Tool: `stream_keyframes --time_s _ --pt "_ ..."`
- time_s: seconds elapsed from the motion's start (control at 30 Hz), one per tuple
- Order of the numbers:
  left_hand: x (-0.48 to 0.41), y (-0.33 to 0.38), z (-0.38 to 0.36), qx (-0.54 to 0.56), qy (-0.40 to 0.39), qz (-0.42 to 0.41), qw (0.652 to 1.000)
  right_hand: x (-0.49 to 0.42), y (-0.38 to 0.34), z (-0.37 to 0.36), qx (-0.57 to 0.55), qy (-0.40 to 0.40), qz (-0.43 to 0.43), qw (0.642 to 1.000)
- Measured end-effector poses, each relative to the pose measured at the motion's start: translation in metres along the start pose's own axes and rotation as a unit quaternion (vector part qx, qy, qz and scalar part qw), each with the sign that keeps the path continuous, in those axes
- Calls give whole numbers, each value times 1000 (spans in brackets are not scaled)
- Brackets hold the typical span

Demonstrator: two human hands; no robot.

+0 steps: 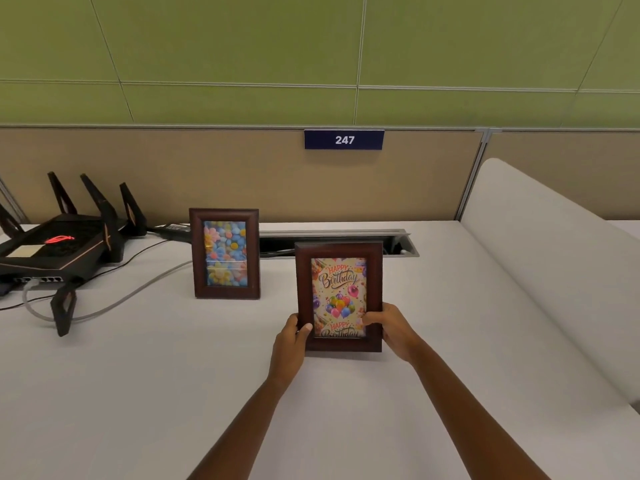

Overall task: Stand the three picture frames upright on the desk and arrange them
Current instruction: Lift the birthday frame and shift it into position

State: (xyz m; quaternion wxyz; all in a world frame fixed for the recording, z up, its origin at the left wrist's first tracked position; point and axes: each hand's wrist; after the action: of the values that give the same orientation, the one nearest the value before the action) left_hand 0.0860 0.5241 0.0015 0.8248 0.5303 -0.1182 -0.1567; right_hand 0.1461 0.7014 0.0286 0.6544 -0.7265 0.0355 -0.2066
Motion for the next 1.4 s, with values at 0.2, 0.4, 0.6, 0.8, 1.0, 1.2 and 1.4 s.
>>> stream_keyframes --time_s 0.2,0.4,0.6,0.8,1.0,1.2,1.4 --pt "-21 34 -34 15 -37 -24 999 0 -10 42 -39 39 32 998" --pt "-46 70 -79 20 -76 -33 996 -7 -25 97 -46 81 53 994" --pt "-78 96 -118 19 -98 -41 994 -27 -38 143 -45 101 61 992" --pt "-112 105 -149 18 -112 -39 993 -56 -41 177 -46 118 58 990" --pt "-133 103 -172 22 -113 -23 993 -78 -35 200 -47 129 43 990" --pt "-138 100 -188 1 -118 -18 993 -85 -27 214 -51 131 24 990" --pt "-136 101 -192 -18 -113 -31 993 -86 -19 219 -80 135 17 987"
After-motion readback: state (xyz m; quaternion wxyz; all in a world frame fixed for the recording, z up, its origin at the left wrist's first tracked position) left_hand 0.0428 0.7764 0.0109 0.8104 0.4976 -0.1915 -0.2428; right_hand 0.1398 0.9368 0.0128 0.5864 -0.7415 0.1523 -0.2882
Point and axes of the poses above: each hand's wrist, its own x-axis away from the middle knuckle, its own z-axis out of the back of the hand, y = z × x, and after that the axes turned 1 degree about y, right-handed
